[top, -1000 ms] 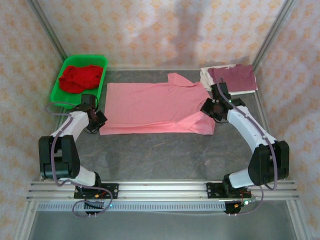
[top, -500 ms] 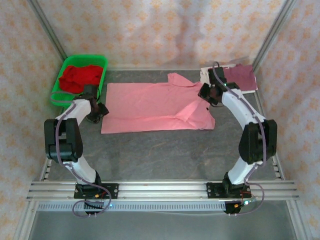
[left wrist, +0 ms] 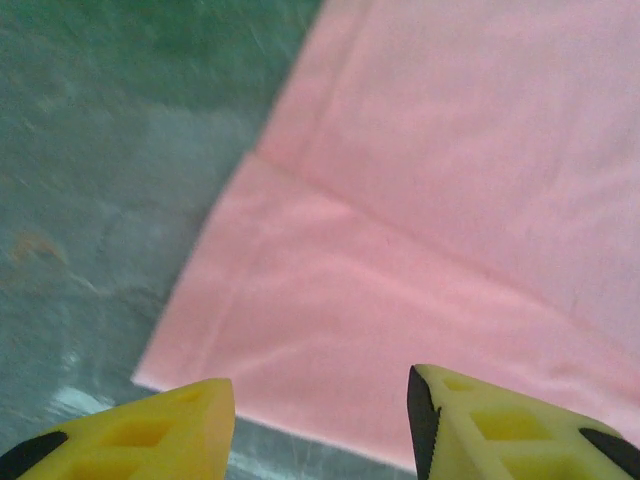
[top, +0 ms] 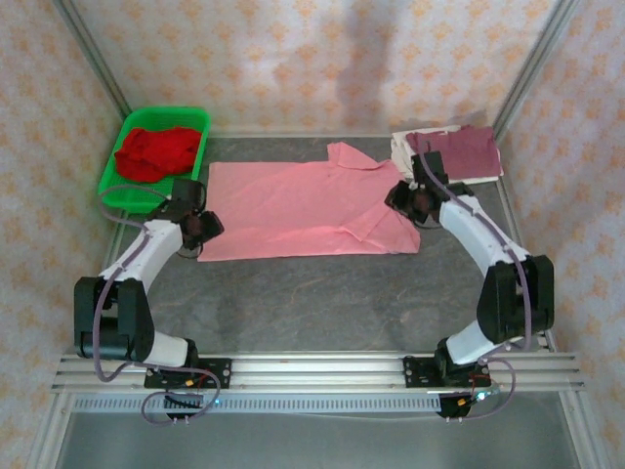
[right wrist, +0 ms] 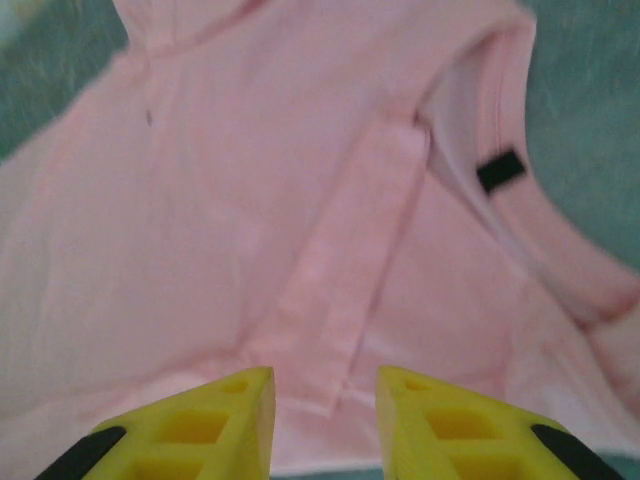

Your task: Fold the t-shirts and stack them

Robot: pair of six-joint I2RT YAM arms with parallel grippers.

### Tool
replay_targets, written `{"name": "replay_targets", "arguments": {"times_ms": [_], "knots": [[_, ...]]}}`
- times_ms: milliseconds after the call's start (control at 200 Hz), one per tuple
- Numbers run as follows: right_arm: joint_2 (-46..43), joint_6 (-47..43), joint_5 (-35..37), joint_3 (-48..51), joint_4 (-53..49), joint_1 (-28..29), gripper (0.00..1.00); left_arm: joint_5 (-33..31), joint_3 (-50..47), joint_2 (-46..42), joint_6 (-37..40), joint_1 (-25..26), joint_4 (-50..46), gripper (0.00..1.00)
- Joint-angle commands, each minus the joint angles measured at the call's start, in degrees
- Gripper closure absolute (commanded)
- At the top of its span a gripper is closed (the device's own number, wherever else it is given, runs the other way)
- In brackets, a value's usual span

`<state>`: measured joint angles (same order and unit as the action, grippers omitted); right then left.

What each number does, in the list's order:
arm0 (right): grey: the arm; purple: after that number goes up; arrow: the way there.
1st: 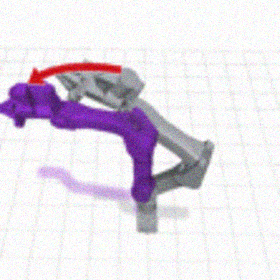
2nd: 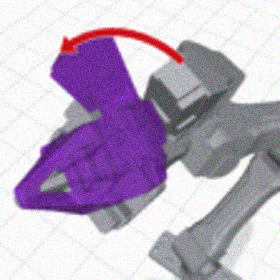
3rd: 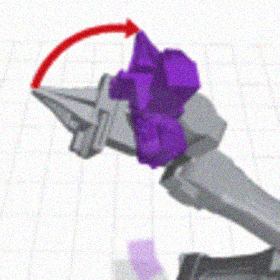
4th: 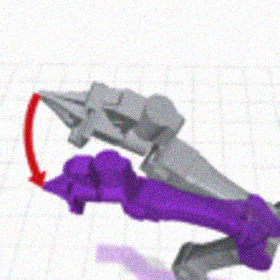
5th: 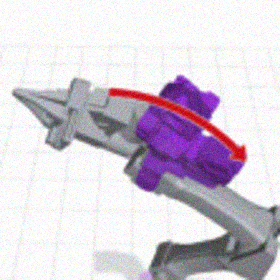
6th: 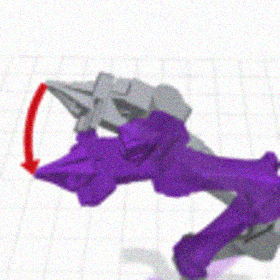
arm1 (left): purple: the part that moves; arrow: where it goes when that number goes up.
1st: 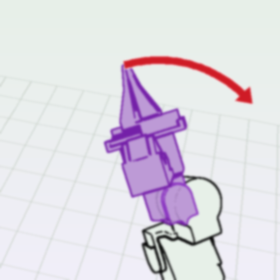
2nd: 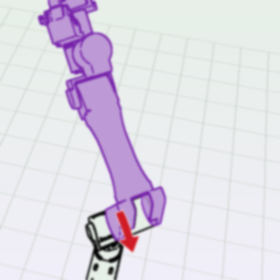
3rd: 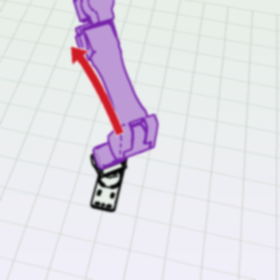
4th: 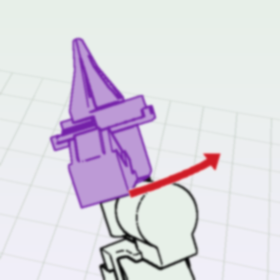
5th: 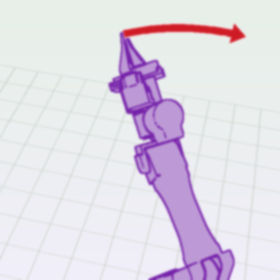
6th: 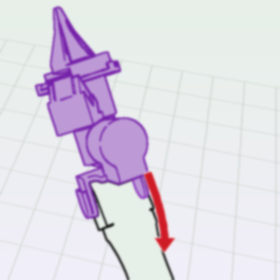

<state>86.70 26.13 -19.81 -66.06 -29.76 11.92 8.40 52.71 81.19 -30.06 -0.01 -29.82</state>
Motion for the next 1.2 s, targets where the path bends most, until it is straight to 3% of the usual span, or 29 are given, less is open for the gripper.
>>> {"name": "replay_targets", "arguments": {"times_ms": [0,370,861,1091,1196], "knots": [[-1.5,2.6,-2.4,5.6,4.1,1.1,0.68,-0.4,-3.2,0.7,0.4,1.2,3.0,0.52],[9.0,11.1,-7.6,8.5,17.4,3.2,0.65,0.5,-1.2,7.7,1.0,3.1,5.8,0.52],[17.8,15.0,-8.0,8.0,24.0,3.7,0.63,0.8,-2.4,10.8,0.7,3.2,7.4,0.52],[18.9,16.5,-7.6,7.5,27.4,4.3,0.70,1.0,-2.7,11.0,0.8,3.2,7.8,0.52],[18.9,17.5,-7.0,7.3,29.1,4.4,0.79,1.0,-3.0,10.9,0.9,3.2,7.8,0.52]]}}
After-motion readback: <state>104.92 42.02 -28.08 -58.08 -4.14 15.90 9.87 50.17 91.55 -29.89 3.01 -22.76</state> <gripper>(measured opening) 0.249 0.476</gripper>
